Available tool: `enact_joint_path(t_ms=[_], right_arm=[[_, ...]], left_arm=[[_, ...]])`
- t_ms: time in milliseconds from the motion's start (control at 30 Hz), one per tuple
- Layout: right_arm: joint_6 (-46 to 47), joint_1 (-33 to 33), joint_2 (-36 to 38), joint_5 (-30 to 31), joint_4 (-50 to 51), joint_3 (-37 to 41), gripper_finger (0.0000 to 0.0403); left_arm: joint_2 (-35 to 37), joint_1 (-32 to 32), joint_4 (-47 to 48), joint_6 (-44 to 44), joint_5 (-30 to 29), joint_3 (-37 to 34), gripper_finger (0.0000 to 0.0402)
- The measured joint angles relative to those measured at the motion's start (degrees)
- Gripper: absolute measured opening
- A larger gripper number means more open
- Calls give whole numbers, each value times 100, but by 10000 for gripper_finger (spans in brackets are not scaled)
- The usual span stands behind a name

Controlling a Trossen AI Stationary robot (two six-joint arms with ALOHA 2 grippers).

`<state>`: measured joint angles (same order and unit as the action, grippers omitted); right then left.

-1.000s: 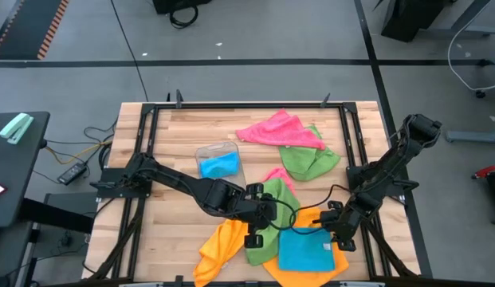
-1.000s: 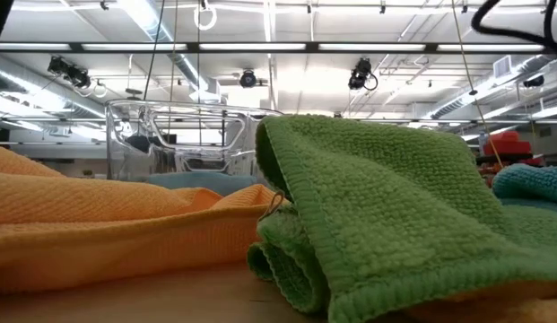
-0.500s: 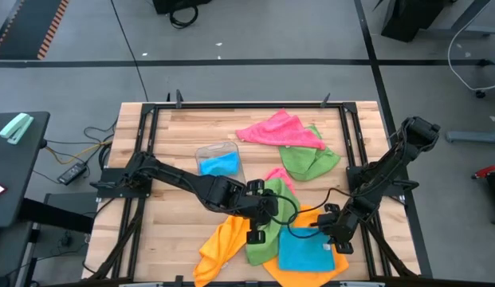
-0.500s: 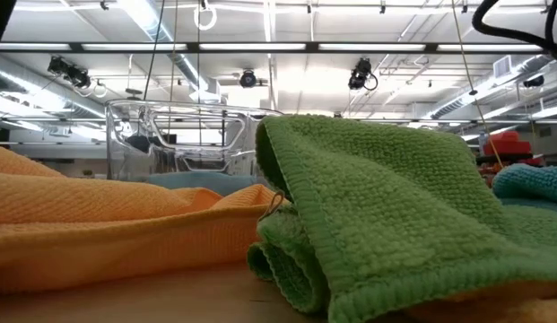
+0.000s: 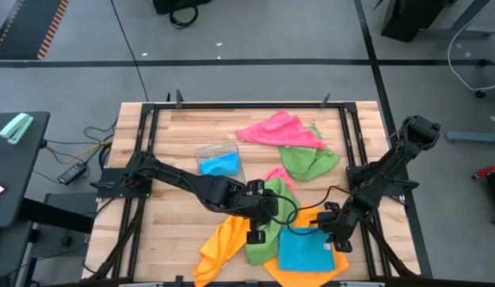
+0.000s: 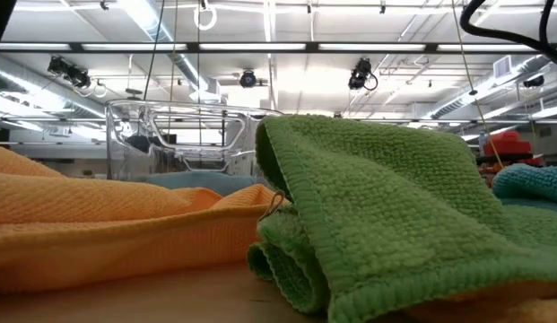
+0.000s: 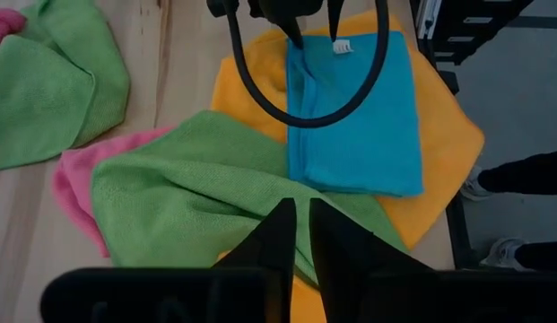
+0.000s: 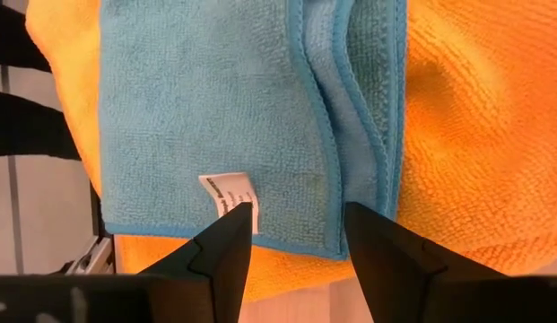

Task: Fold microfiber towels
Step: Fold the blue towel

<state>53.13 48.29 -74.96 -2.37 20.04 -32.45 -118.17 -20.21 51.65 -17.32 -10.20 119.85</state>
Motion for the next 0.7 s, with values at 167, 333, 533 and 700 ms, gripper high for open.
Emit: enact_joint_path(t_ms=[167,333,533,700], right_arm=[[-5,-24,7,-30,-347,215,186],[509,-11,6,-91,-1193,646,172],[478,-2,5,-111,-1275,673,124],[473,-2,4,-111,-1271,673,71]], left_arm=[[0,14,0,2,-2,0,37],[0,11,0,-4,-2,0,40],[0,14,0,-7,-2,0,41],[0,11,3,-7,0,0,35]])
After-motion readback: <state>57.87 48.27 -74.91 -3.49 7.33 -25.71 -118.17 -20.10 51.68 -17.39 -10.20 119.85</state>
